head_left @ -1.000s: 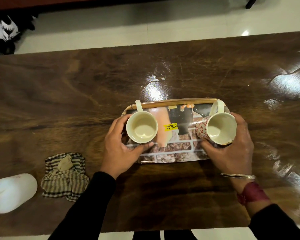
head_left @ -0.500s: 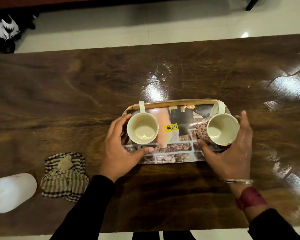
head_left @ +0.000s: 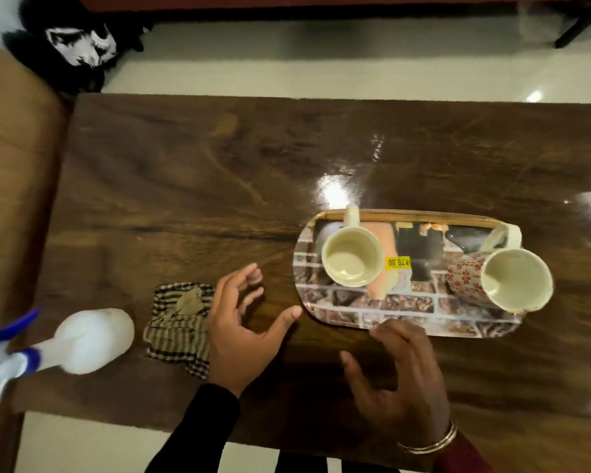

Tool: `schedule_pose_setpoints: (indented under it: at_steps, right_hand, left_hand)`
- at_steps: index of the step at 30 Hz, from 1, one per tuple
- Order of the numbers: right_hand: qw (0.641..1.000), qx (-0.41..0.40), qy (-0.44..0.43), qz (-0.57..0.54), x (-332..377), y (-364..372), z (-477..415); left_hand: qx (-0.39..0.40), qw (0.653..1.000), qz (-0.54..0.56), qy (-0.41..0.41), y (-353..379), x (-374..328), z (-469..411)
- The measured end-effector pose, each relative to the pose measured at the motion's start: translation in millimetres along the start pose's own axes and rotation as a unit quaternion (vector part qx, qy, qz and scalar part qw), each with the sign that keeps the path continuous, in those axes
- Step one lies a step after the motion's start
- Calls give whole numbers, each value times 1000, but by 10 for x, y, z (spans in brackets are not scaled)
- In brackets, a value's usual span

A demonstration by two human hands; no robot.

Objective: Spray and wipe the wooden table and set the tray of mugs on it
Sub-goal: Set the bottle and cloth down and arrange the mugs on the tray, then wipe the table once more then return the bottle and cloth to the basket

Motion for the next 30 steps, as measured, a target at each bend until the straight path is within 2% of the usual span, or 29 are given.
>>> schedule_pose_setpoints:
  at_steps: [5, 8, 14, 17, 19, 20, 22, 24, 26, 28, 30]
  right_hand:
    - [995, 92, -42, -20, 440, 693, -112]
    - [986, 157, -50, -12, 651, 1186, -118]
    - [944, 313, -98, 20, 1191, 2186, 1]
    - [918, 364, -143, 61, 1481, 2624, 124]
    - [904, 382, -156, 112, 1568, 2876, 180]
    - [901, 384, -152, 136, 1565, 2966, 181]
    - [900, 374, -138, 178, 1555, 3098, 163]
    - [902, 362, -127, 197, 1525, 3131, 155]
    - [904, 354, -127, 202, 1514, 3132, 168]
    - [902, 355, -133, 206, 1518, 3140, 183]
    - [897, 361, -138, 215, 1506, 3155, 187]
  left_hand:
    - [-79, 997, -22, 4, -519, 164, 106]
    - [-124, 988, -91, 8, -937, 216, 249]
    - [-230, 957, -178, 0, -1718, 529, 772]
    - [-317, 926, -188, -80, -2145, 827, 1026]
    - [-375, 906, -139, -139, -2405, 1029, 1132]
    - [-382, 907, -101, -150, -2497, 1110, 1102]
    - [-335, 935, -31, -115, -2636, 1187, 889]
    - [-237, 967, -71, -56, -2656, 1180, 603]
    - [-166, 977, -130, -35, -2639, 1179, 401]
    - [-134, 982, -118, -58, -2618, 1214, 287]
    - [-116, 988, -93, -48, -2592, 1210, 151]
Point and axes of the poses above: each hand's wrist, its own z-axis away from the middle knuckle, its own y-axis out of the palm, x = y × z, the point moved 9 cm from there along -z, towards the middle knuckle, and after that the axes turned 4 degrees about y, right-handed, at the moved point
